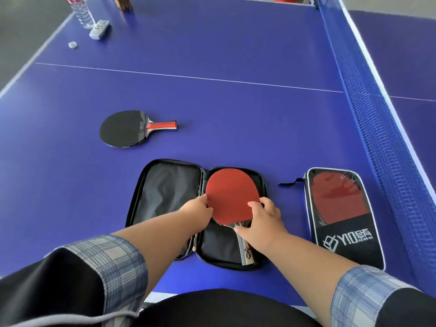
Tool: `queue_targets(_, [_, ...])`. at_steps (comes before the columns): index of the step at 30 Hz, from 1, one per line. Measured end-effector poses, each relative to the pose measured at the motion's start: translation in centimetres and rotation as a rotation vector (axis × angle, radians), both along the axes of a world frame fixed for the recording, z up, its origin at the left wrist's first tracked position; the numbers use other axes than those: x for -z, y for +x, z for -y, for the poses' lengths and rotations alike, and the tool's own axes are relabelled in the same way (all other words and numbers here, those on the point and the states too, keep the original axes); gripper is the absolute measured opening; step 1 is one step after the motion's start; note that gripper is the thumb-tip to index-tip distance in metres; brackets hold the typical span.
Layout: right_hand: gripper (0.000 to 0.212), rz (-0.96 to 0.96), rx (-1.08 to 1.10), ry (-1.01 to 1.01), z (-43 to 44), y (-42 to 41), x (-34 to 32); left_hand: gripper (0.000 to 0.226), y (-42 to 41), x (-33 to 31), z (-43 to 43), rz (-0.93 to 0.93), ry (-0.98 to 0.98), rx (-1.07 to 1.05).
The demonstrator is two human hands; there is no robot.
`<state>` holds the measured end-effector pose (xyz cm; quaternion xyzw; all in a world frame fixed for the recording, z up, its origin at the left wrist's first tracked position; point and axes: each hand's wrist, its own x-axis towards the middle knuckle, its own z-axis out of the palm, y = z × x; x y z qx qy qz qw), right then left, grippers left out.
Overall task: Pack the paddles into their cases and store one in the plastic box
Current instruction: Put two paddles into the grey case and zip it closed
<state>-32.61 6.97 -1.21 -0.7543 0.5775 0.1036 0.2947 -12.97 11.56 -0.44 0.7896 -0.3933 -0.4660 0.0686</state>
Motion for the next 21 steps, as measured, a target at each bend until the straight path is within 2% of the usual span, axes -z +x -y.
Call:
queue_targets(3, [0.069, 0.006, 0.009, -0.066, 1.2, 2.0, -0.9, 0.030, 1.8, -1.0, -0.7, -0.003, -0.097, -0.094])
queue_targets(6, [0.059, 0.069, 0.031, -0.140, 2.9, 6.3, -1.7, 0.042, 6.4, -1.5, -1.4, -0.039, -0.209, -0.311])
queue_targets(9, [0.057, 0.110, 0.029, -0.148, 4.8, 12.4, -1.9, 0.044, 13.2, -1.9, -1.5, -0.009, -0.324, -0.546])
queue_targets(12, [0.064, 0.052, 0.048, -0.090, 6.8, 19.2, -1.8, 0.044, 20.1, -1.4, -1.2, 0.037, -0.369, -0.742])
queue_targets(14, [0.066, 0.042, 0.067, -0.051, 8.2, 23.9, -2.1, 0.047, 24.0, -0.6, -0.5, 0.035, -0.356, -0.831])
queue_targets(16, [0.067, 0.110, 0.104, 0.004, 9.8, 28.2, -2.3, 0.056, 27.2, 0.3, 0.5, 0.030, -0.299, -0.872])
queue_targets(19, [0.067, 0.206, 0.244, 0.093, 12.8, 33.7, -2.5, 0.077, 31.1, 1.5, 2.8, 0.052, -0.136, -0.855])
queue_targets(21, [0.070, 0.221, 0.315, 0.146, 14.3, 36.1, -2.2, 0.082, 32.9, 2.1, 4.3, 0.078, -0.052, -0.825])
